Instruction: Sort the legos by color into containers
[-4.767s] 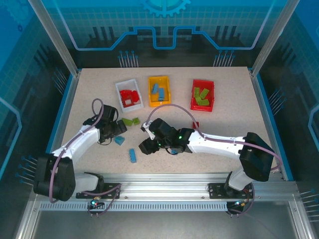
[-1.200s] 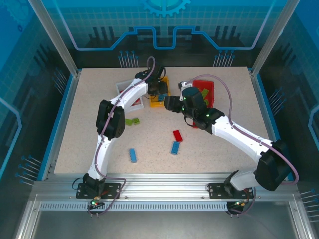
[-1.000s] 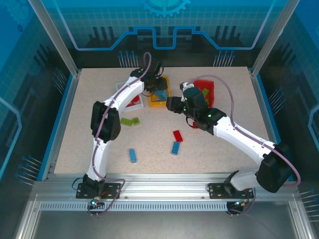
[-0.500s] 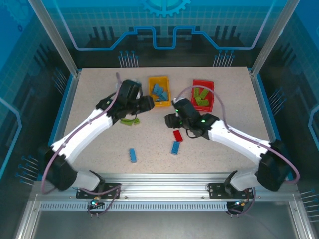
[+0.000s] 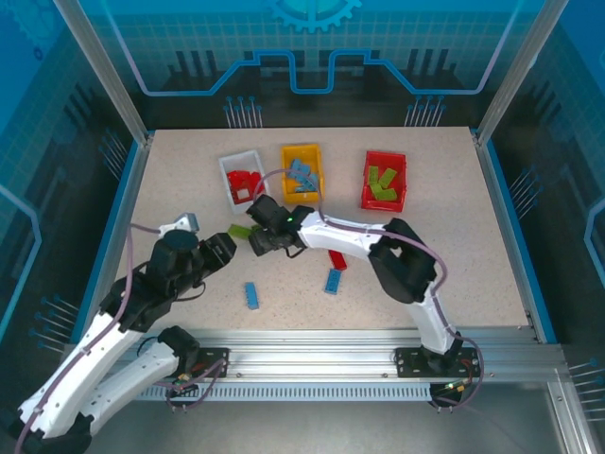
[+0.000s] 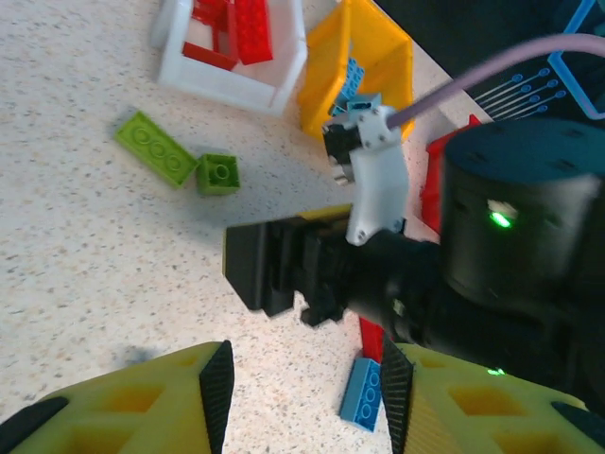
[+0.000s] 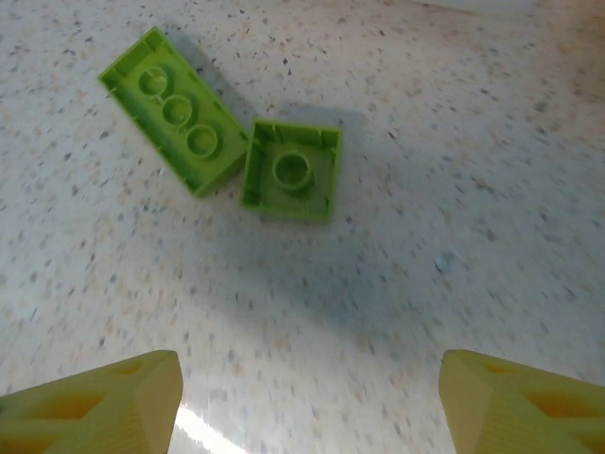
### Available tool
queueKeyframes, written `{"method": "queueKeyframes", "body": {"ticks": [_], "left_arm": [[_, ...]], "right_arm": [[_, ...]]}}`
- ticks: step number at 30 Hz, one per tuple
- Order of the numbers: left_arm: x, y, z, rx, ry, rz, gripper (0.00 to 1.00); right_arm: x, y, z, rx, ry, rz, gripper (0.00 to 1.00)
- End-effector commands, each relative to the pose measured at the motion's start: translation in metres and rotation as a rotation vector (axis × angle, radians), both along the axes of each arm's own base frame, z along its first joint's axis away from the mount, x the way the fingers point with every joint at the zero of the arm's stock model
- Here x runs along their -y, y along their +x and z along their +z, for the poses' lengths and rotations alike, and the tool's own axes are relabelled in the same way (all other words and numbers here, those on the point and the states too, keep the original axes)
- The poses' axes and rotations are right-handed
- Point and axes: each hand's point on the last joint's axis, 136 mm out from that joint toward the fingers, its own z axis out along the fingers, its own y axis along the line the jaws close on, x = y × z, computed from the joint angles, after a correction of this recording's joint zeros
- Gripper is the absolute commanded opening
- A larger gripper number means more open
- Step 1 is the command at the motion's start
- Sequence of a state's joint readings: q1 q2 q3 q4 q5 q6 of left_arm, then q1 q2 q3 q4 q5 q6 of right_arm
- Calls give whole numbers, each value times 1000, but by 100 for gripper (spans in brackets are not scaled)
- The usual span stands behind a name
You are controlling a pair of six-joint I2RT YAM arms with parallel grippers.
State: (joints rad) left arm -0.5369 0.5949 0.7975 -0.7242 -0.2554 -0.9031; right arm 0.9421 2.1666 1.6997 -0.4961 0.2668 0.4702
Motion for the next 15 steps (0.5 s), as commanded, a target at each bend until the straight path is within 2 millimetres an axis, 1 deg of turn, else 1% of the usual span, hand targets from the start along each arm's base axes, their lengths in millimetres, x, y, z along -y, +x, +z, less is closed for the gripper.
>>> {"method": "queueKeyframes", "body": {"ticks": [1, 3, 4, 5, 8, 13, 15], "left_arm": [[-14, -11, -14, -41, 32, 45, 48], [-15, -13, -14, -45, 37, 42, 48], [-14, -13, -14, -45, 36, 39, 48], [-14, -13, -13, -46, 38, 38, 48], [-13, -11, -12, -38, 35, 35, 48], [-9, -9, -14, -48, 34, 22, 48], [-8, -9, -14, -50, 34, 19, 48]], "right_arm": [[-6, 9, -11, -11, -57, -16, 73], [-9, 15, -17, -10, -81, -25, 72], [-9, 18, -16, -3, -88, -34, 72], [-7, 20, -31, -20, -116, -46, 71], [-9, 27, -40, -33, -117, -61, 68], [-18, 37, -44, -30, -100, -54, 59], [-20, 41, -44, -26, -97, -58, 57]]}}
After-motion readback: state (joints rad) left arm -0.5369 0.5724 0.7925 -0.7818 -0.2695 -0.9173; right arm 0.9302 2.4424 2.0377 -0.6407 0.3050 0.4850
